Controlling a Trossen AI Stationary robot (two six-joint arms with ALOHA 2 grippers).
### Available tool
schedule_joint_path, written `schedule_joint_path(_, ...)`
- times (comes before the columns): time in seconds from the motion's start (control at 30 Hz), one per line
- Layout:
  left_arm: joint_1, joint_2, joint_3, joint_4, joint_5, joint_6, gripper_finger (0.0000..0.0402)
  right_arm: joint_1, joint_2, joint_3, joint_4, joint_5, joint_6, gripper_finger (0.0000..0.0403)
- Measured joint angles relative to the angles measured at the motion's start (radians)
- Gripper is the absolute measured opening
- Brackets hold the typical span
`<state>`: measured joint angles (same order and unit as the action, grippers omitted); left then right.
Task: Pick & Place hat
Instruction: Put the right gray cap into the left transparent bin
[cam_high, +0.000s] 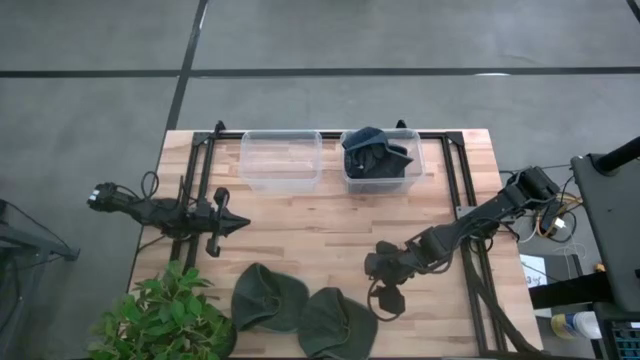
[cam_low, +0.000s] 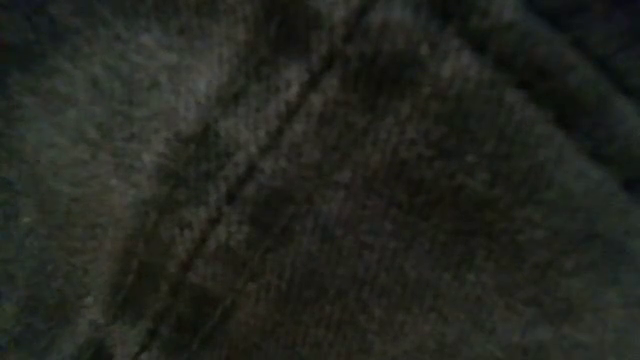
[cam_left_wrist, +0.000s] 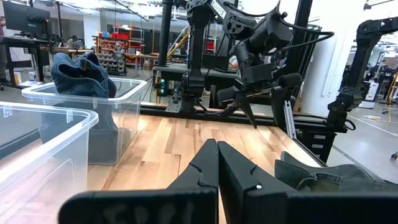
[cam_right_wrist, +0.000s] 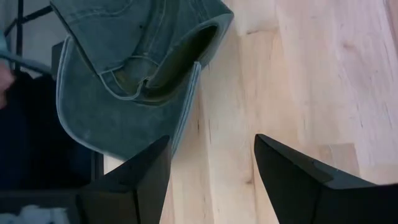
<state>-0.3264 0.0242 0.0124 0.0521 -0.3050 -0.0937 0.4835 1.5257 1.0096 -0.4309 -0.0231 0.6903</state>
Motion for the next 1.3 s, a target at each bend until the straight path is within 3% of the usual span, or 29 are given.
schedule_joint_path(0.2, 0.000, 0.000, 0.000, 0.000, 0.000, 0.000, 0.0000, 0.000, 0.000, 0.000, 0.009, 0.000, -0.032, 0.0226)
schedule_joint_path(0.6, 0.000, 0.002, 0.000, 0.000, 0.000, 0.000, 0.0000, 0.051, 0.083, 0.000, 0.200, 0.038, 0.200, 0.0226)
schedule_joint_path(0.83, 0.000, 0.008, 0.000, 0.004, 0.000, 0.000, 0.0000, 0.064, 0.144, 0.000, 0.202, 0.035, 0.295, 0.0226)
schedule_joint_path(1.3, 0.000, 0.010, 0.000, 0.006, 0.000, 0.000, 0.0000, 0.081, 0.257, 0.000, 0.295, 0.015, 0.350, 0.0226)
